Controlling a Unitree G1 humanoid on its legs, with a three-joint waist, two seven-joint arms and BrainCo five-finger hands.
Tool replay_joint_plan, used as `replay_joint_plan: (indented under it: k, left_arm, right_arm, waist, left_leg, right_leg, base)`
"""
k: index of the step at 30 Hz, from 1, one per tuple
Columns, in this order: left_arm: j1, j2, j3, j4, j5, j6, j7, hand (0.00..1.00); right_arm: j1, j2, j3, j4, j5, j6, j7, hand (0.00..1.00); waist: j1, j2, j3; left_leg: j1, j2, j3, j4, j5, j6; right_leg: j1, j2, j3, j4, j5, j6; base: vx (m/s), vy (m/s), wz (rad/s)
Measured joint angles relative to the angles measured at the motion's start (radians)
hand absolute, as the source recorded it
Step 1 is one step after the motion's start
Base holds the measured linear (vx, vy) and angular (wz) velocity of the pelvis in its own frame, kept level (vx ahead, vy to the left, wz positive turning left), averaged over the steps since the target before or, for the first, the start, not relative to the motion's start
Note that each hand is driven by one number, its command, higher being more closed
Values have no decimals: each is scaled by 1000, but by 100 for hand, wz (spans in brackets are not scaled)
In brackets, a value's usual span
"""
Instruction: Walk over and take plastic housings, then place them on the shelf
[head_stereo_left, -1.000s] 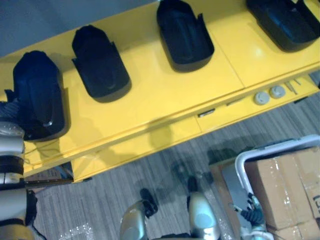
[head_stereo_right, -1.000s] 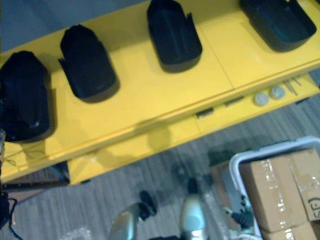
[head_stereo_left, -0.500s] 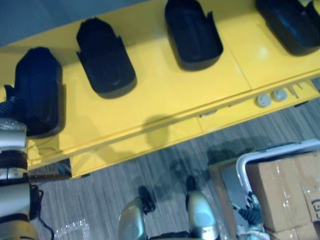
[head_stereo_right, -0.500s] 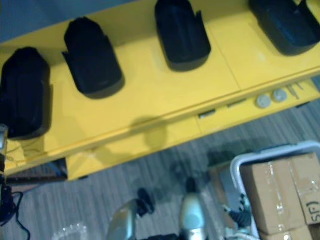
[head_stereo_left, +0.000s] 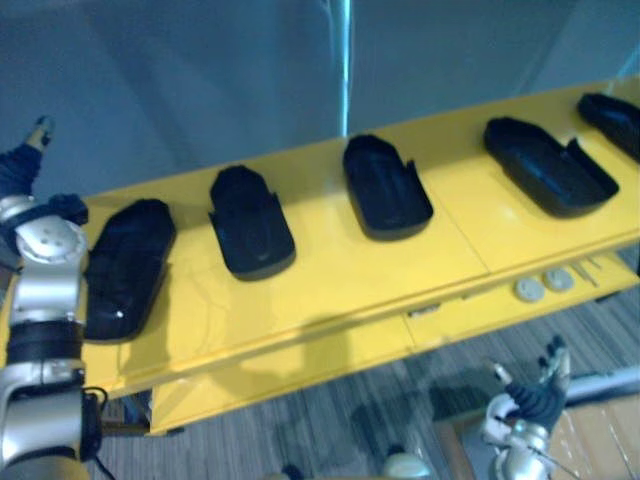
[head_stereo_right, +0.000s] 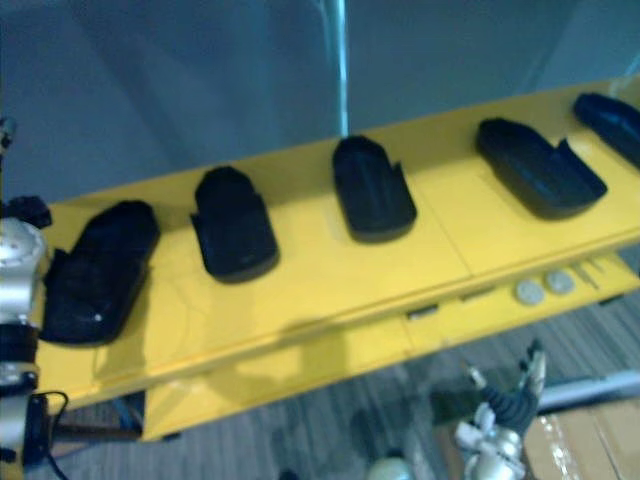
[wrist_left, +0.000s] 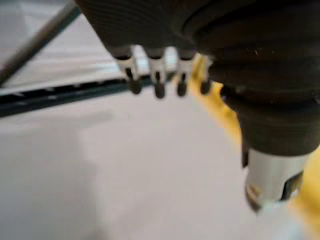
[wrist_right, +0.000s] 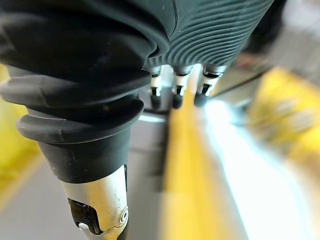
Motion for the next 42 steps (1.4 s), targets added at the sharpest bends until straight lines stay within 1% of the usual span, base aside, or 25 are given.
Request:
replay_joint_plan:
  k: [1,2,3,4,5,7,8,9,14,17,19,20,21,23,24,25,26,28,30,31,33,35,37,40,42]
  left_arm:
    - [33,-25,16,-52,4,-15,-1,0]
    - [99,-77,50,-138,9,-52,-7,0]
    - [160,-122,81,-194,7,-81,-15,0]
    - [197,-142,115,-224,6,-103,-30,0]
    - [268,-206,156,-265,-8,-139,-44,0]
    - [342,-271,155,-298,-43,-163,-65,0]
    - [399,-317,156,-320,-48,-181,-80,0]
    - [620,-608,116,-548,-72,-307,-185,0]
    - [619,-609,111,-548,-72,-307,-184,0]
    - [617,-610,70,-548,-71,-307,-177,0]
    - [591,-611,25,-548,-70,-306,-162,0]
    - [574,-612,-5,-548,-68,-306,-146,0]
    - [553,-614,-30,-545,-57,-305,-125,0]
    - [525,-616,-65,-542,-20,-304,-76,0]
    - [511,-616,-86,-532,10,-299,-26,0]
    - [510,-617,-91,-526,27,-294,0,0]
    - [499,-620,-92,-514,63,-278,53,0]
    - [506,-623,-86,-510,105,-248,141,0]
    - [541,-629,-55,-508,148,-212,250,0]
    - [554,-635,-37,-506,165,-202,277,0]
    - [601,-655,41,-502,187,-195,382,0]
    - [622,-655,89,-499,224,-196,444,0]
    - [651,-665,155,-498,303,-197,532,0]
    - [672,-674,209,-456,332,-194,598,0]
    - [681,-674,264,-333,308,-167,594,0]
  right_arm:
    - [-3,0,-9,-23,3,-3,14,0]
    - [-24,-6,-26,-54,23,-5,58,0]
    - [-44,-16,-26,-77,40,-5,90,0]
    - [-62,-14,-19,-100,57,-2,120,0]
    - [-98,-26,-21,-129,79,16,179,0]
    - [-119,-43,-22,-136,115,40,217,0]
    - [-137,-55,-23,-136,140,57,236,0]
    - [-153,6,23,-183,143,183,224,0]
    - [-153,8,23,-183,144,183,224,0]
    - [-169,13,18,-186,152,182,219,0]
    - [-200,15,5,-214,176,182,200,0]
    - [-226,19,-9,-232,177,181,182,0]
    - [-249,25,-26,-248,183,181,170,0]
    - [-264,37,-49,-274,207,169,157,0]
    - [-260,46,-64,-297,227,156,157,0]
    - [-258,49,-67,-307,236,149,157,0]
    - [-253,53,-69,-323,236,139,156,0]
    - [-246,55,-64,-343,232,131,156,0]
    - [-245,56,-62,-355,211,118,144,0]
    - [-243,56,-61,-360,202,118,136,0]
    - [-214,56,-62,-376,162,116,95,0]
    - [-200,56,-63,-375,159,116,77,0]
    - [-191,56,-64,-373,155,116,73,0]
    - [-201,54,-64,-368,156,115,81,0]
    - [-221,45,-62,-354,158,115,102,0]
  waist:
    - [7,1,-2]
    - [9,7,-2]
    - [22,10,-21]
    - [48,-19,-42]
    - [56,-44,-64]
    - [56,-37,-70]
    - [66,-27,-73]
    - [109,-40,-53]
    - [108,-42,-45]
    - [107,-42,-4]
    - [104,-39,52]
    - [99,-39,92]
    - [83,-44,135]
    - [68,-47,193]
    - [57,-45,209]
    - [56,-43,214]
    - [52,-39,221]
    - [55,-38,222]
    - [66,-37,222]
    - [68,-37,221]
    - [82,-32,218]
    - [91,-32,215]
    - [107,-25,188]
    - [115,-14,147]
    - [116,-7,119]
  left_leg:
    - [4,3,-9,-7,12,4]
    - [20,17,-35,-17,33,26]
    - [17,29,-59,-20,35,28]
    - [17,19,-57,-20,34,27]
    - [18,13,-85,-14,17,0]
    - [21,25,-88,-13,18,-5]
    - [21,28,-88,-14,18,-5]
    - [18,4,-105,-34,-3,-40]
    - [17,4,-104,-33,-3,-40]
    - [-22,7,-97,-8,-5,-37]
    - [-68,8,-93,28,-8,-30]
    - [-97,9,-84,58,-14,-22]
    - [-119,7,-84,91,-24,-9]
    - [-142,7,-79,145,-47,-1]
    - [-174,6,-79,180,-59,8]
    - [-184,5,-77,190,-63,10]
    - [-191,2,-76,198,-66,13]
    - [-190,-3,-78,195,-67,13]
    - [-190,-8,-89,188,-65,12]
    - [-188,-11,-91,184,-64,12]
    - [-162,-26,-110,144,-50,10]
    - [-142,-31,-123,121,-35,8]
    - [-136,-34,-148,98,-21,5]
    - [-117,-34,-159,76,-17,3]
    - [-84,-34,-161,55,-17,3]
  right_leg:
    - [-1,1,-15,23,-1,-1]
    - [-43,1,-37,124,-49,-21]
    - [-52,16,-48,70,-103,-31]
    - [-38,20,-49,-73,-59,-29]
    - [-14,18,-86,-144,53,-25]
    - [3,28,-114,-146,51,-32]
    - [10,33,-125,-152,49,-33]
    - [17,19,-144,-162,69,-18]
    - [12,19,-141,-162,69,-18]
    - [-37,14,-124,-125,66,-23]
    - [-96,3,-107,-74,60,-29]
    - [-136,-5,-92,-36,55,-31]
    - [-163,-17,-82,6,42,-27]
    - [-200,-31,-62,70,24,-27]
    - [-230,-40,-50,99,17,-24]
    - [-241,-44,-44,109,16,-22]
    - [-248,-49,-41,116,15,-21]
    - [-246,-54,-41,119,13,-20]
    - [-244,-60,-46,132,1,-18]
    - [-243,-62,-49,137,-5,-16]
    - [-223,-72,-69,142,-18,-13]
    - [-209,-74,-80,142,-26,-14]
    - [-196,-74,-96,138,-33,-15]
    - [-171,-67,-99,120,-33,-16]
    - [-138,-63,-99,100,-33,-16]
  base:
    - [122,-59,67]
    - [107,-111,68]
    - [130,-178,60]
    - [113,-234,67]
    - [113,-194,61]
    - [91,-110,54]
    - [51,-54,20]
    - [16,-37,7]
    - [0,0,0]
    - [-40,14,-11]
    - [-105,39,-15]
    - [-156,58,-16]
    - [-158,60,-15]
    - [-146,67,-13]
    - [-137,70,-13]
    - [-111,64,-4]
    - [-83,57,-3]
    - [-57,29,4]
    - [-35,-14,12]
    - [-14,-21,17]
    - [41,-27,27]
    - [73,-36,29]
    - [105,-36,32]
    - [84,-22,15]
    - [67,1,4]
